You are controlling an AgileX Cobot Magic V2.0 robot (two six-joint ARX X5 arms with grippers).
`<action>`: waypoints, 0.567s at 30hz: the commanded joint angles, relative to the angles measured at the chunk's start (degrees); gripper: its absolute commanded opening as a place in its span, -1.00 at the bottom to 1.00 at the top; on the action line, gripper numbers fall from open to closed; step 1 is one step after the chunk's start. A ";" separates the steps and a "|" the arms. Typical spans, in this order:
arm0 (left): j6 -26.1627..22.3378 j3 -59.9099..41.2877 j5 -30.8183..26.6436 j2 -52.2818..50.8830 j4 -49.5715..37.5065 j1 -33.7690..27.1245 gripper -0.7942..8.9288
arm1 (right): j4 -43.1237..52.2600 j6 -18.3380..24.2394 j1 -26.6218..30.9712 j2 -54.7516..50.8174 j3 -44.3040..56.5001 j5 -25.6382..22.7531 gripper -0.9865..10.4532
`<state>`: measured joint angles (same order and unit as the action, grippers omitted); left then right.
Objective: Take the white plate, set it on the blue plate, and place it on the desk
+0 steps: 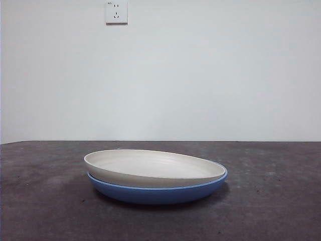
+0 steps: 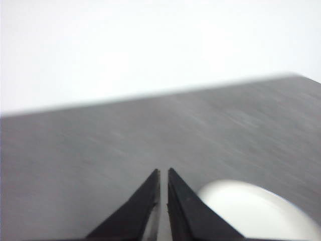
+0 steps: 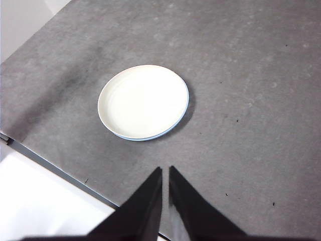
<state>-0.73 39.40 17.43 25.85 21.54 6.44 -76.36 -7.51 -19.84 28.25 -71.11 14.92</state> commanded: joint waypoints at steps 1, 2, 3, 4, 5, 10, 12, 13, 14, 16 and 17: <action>0.17 -12.26 -5.70 -4.17 -15.41 -2.14 -0.79 | 0.72 0.48 -0.28 0.35 -1.01 0.02 -0.79; 0.31 -15.63 -7.19 -5.88 -17.68 -2.91 -0.79 | 0.72 0.48 -0.28 0.35 -1.01 0.02 -0.79; 0.55 -18.32 -8.11 -7.34 -19.17 -3.52 -0.79 | 0.72 0.48 -0.28 0.35 -1.01 0.02 -0.79; 1.05 -21.09 -8.85 -9.03 -20.09 -4.20 -0.79 | 0.72 0.46 -0.28 0.35 -1.01 0.00 -0.79; 1.46 -23.23 -9.09 -10.54 -20.20 -4.74 -0.79 | 0.74 0.46 -0.28 0.35 -1.01 0.02 -0.79; 2.99 -32.37 -9.05 -17.99 -19.02 -6.51 -0.79 | 0.72 0.46 -0.28 0.35 -1.01 0.02 -0.79; 2.99 -34.42 -9.07 -20.28 -17.92 -6.75 -0.79 | 0.72 0.48 -0.28 0.35 -1.01 0.00 -0.79; 2.99 -35.45 -9.07 -21.31 -17.94 -6.93 -0.79 | 0.72 0.46 -0.28 0.35 -1.01 0.02 -0.79; 2.99 -36.20 -9.07 -22.14 -17.86 -7.10 -0.79 | 0.74 0.48 -0.28 0.35 -1.01 0.00 -0.79; 3.06 -37.35 -9.07 -23.63 -16.87 -7.37 -0.79 | 0.74 0.46 -0.28 0.35 -1.01 0.02 -0.79; 3.21 -37.62 -9.07 -24.06 -16.48 -7.39 -0.79 | 0.72 0.46 -0.28 0.35 -1.01 0.02 -0.79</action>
<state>2.07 1.91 8.67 2.09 5.48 -0.89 -76.36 -7.51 -19.84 28.25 -71.11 14.92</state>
